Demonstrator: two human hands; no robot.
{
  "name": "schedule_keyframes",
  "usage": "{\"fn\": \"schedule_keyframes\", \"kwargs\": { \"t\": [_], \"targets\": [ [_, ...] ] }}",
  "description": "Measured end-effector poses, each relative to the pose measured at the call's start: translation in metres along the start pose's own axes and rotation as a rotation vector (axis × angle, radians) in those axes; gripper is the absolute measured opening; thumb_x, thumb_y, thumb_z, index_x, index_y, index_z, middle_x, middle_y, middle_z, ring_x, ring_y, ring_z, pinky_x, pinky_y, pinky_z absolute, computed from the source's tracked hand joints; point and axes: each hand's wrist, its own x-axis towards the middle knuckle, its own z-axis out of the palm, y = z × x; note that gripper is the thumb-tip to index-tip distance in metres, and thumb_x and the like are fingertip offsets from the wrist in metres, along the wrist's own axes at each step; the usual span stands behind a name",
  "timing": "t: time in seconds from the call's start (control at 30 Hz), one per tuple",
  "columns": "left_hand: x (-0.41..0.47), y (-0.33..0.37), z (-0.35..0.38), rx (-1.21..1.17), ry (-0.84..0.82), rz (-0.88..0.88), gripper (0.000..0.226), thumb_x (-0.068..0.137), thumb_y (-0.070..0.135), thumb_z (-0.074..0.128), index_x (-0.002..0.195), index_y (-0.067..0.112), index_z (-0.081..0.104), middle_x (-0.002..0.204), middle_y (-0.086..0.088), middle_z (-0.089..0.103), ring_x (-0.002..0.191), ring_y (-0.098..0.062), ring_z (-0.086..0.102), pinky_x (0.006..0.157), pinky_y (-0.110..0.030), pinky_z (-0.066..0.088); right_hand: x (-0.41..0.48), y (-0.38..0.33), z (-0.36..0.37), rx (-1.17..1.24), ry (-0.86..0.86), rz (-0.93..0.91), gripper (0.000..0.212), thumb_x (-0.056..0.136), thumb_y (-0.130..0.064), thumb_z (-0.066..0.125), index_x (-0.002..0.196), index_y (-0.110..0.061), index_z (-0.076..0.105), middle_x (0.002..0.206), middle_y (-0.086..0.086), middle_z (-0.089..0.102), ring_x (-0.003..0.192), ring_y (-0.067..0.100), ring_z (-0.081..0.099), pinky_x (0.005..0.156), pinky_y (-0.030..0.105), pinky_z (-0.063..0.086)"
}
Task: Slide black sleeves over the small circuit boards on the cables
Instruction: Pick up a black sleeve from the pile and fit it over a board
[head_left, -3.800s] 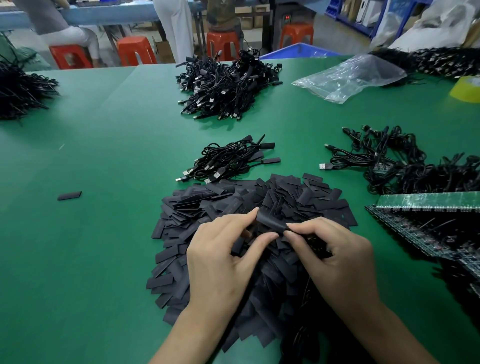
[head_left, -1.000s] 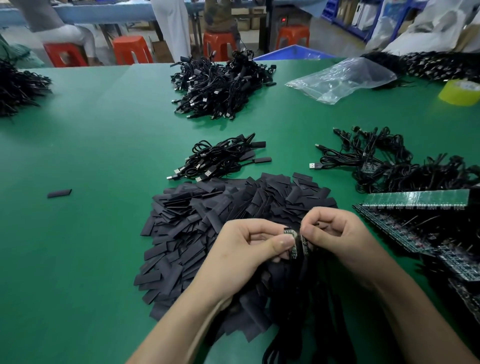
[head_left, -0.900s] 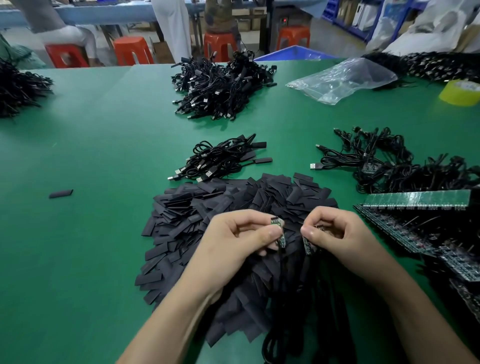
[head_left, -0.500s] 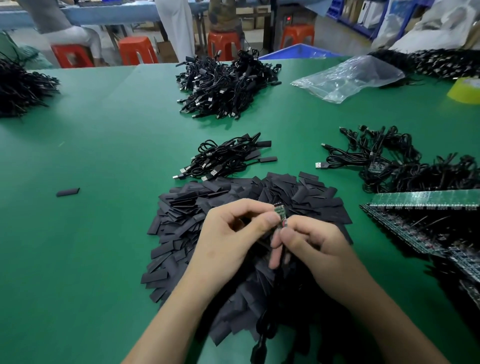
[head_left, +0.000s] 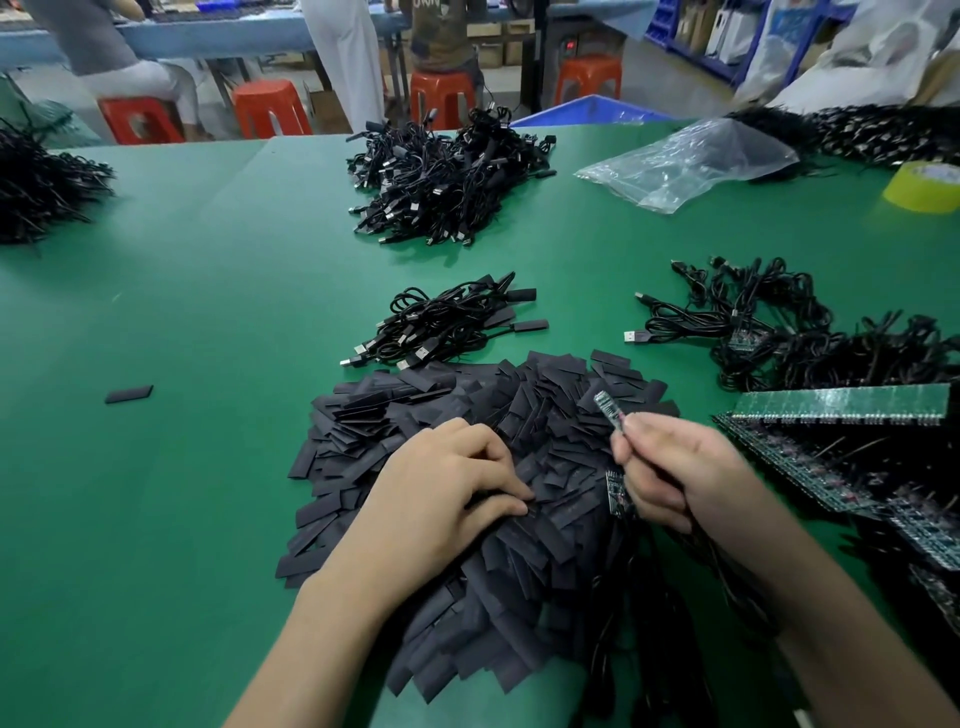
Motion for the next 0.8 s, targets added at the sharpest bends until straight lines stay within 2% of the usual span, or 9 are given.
{"fn": "schedule_keyframes", "kwargs": {
  "t": [0.1, 0.2, 0.33, 0.43, 0.5, 0.57, 0.7, 0.8],
  "targets": [
    [-0.001, 0.000, 0.000, -0.051, 0.008, -0.022, 0.004, 0.091, 0.036, 0.077, 0.092, 0.036, 0.080, 0.097, 0.017, 0.062, 0.095, -0.011, 0.057, 0.085, -0.033, 0.048, -0.002, 0.002, -0.001, -0.095, -0.089, 0.031, 0.032, 0.095, -0.035, 0.049, 0.079, -0.008, 0.057, 0.048, -0.002, 0.032, 0.039, 0.009, 0.023, 0.038, 0.016, 0.023],
    [-0.002, 0.000, 0.000, -0.155, 0.033, -0.079, 0.003, 0.089, 0.032, 0.079, 0.088, 0.035, 0.080, 0.097, 0.017, 0.061, 0.098, -0.011, 0.056, 0.088, -0.032, 0.047, -0.006, 0.004, 0.000, -0.166, -0.218, 0.081, 0.034, 0.105, -0.038, 0.050, 0.079, -0.019, 0.061, 0.052, -0.004, 0.036, 0.045, 0.008, 0.027, 0.042, 0.016, 0.026],
    [-0.001, 0.003, 0.000, -0.326, 0.128, -0.156, 0.011, 0.089, 0.020, 0.080, 0.086, 0.030, 0.077, 0.096, 0.014, 0.069, 0.100, -0.015, 0.064, 0.090, -0.030, 0.048, -0.008, 0.006, 0.005, -0.252, -0.236, 0.050, 0.032, 0.101, -0.037, 0.044, 0.075, -0.025, 0.059, 0.058, -0.004, 0.038, 0.052, 0.013, 0.036, 0.051, 0.019, 0.034],
    [-0.002, 0.007, -0.001, -0.562, 0.129, -0.257, 0.016, 0.091, 0.015, 0.076, 0.087, 0.030, 0.077, 0.084, 0.010, 0.074, 0.082, -0.007, 0.071, 0.078, -0.017, 0.049, -0.009, 0.006, 0.010, -0.328, -0.186, 0.006, 0.030, 0.100, -0.043, 0.047, 0.076, -0.027, 0.057, 0.060, -0.005, 0.037, 0.056, 0.013, 0.035, 0.054, 0.022, 0.032],
    [-0.001, 0.011, 0.001, -0.761, 0.104, -0.302, 0.017, 0.091, 0.009, 0.076, 0.088, 0.026, 0.078, 0.079, -0.002, 0.075, 0.070, -0.012, 0.072, 0.072, -0.019, 0.053, -0.009, 0.008, 0.013, -0.441, -0.143, -0.035, 0.031, 0.095, -0.052, 0.053, 0.082, -0.024, 0.059, 0.061, -0.011, 0.040, 0.057, 0.006, 0.035, 0.054, 0.019, 0.029],
    [0.000, 0.015, 0.005, -0.868, 0.127, -0.315, 0.017, 0.090, 0.007, 0.076, 0.090, 0.024, 0.078, 0.081, -0.009, 0.075, 0.065, -0.017, 0.073, 0.069, -0.026, 0.057, -0.009, 0.011, 0.016, -0.491, -0.123, -0.078, 0.035, 0.089, -0.055, 0.058, 0.085, -0.021, 0.060, 0.063, -0.014, 0.042, 0.057, 0.001, 0.034, 0.052, 0.015, 0.027],
    [-0.001, 0.019, 0.011, -0.826, 0.174, -0.276, 0.013, 0.087, 0.016, 0.078, 0.093, 0.027, 0.079, 0.081, -0.001, 0.077, 0.066, -0.013, 0.072, 0.069, -0.023, 0.056, -0.009, 0.015, 0.019, -0.474, -0.094, -0.104, 0.031, 0.089, -0.049, 0.061, 0.084, -0.019, 0.065, 0.064, -0.009, 0.044, 0.060, 0.010, 0.035, 0.054, 0.026, 0.027],
    [-0.002, 0.017, 0.012, -0.493, 0.247, -0.132, 0.021, 0.081, 0.025, 0.086, 0.102, 0.027, 0.081, 0.091, 0.012, 0.076, 0.080, -0.007, 0.069, 0.072, -0.019, 0.052, -0.009, 0.018, 0.019, -0.486, -0.038, -0.135, 0.038, 0.089, -0.051, 0.060, 0.080, -0.014, 0.057, 0.062, -0.010, 0.038, 0.058, 0.009, 0.033, 0.053, 0.026, 0.025]
  ]
}}
